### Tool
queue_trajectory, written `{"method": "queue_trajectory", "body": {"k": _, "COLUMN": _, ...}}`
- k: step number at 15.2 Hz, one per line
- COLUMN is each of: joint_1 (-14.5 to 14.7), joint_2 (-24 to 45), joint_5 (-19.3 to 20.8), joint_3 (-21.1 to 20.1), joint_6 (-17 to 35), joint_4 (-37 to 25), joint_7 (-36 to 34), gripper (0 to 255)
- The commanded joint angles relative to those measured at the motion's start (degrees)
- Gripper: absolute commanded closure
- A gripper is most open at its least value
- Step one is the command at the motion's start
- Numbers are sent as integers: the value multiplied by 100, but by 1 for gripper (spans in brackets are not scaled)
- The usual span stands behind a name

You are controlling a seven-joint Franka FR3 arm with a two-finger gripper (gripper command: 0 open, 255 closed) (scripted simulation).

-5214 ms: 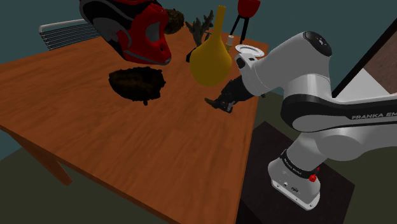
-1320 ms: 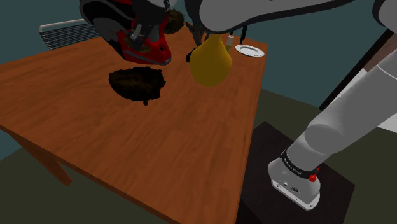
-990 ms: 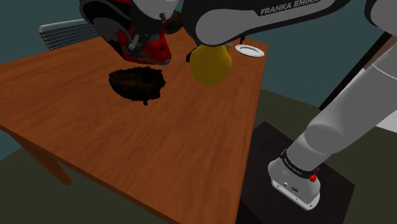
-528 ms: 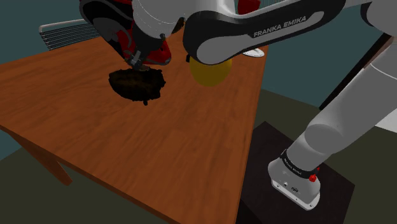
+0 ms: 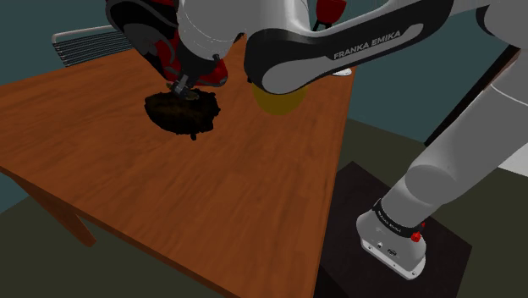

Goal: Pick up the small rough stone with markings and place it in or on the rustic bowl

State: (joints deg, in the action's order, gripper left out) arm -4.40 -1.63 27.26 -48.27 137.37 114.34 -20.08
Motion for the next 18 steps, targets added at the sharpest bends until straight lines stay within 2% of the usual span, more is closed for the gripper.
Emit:
{"method": "queue_trajectory", "body": {"k": 1, "joint_1": 0, "joint_2": 1, "joint_5": 2, "joint_3": 0, "joint_6": 1, "joint_4": 0, "joint_7": -1, "gripper": 255}}
{"method": "queue_trajectory", "body": {"k": 2, "joint_1": 0, "joint_2": 1, "joint_5": 2, "joint_3": 0, "joint_6": 1, "joint_4": 0, "joint_7": -2, "gripper": 0}}
{"method": "queue_trajectory", "body": {"k": 7, "joint_1": 0, "joint_2": 1, "joint_5": 2, "joint_3": 0, "joint_6": 1, "joint_4": 0, "joint_7": -2, "gripper": 0}}
{"method": "queue_trajectory", "body": {"k": 11, "joint_1": 120, "joint_2": -740, "joint_5": -900, "joint_3": 124, "joint_6": -377, "joint_4": 3, "joint_7": 574, "gripper": 0}}
{"method": "queue_trajectory", "body": {"k": 18, "joint_1": 138, "joint_2": -737, "joint_5": -894, "joint_3": 140, "joint_6": -378, "joint_4": 3, "joint_7": 570, "gripper": 0}}
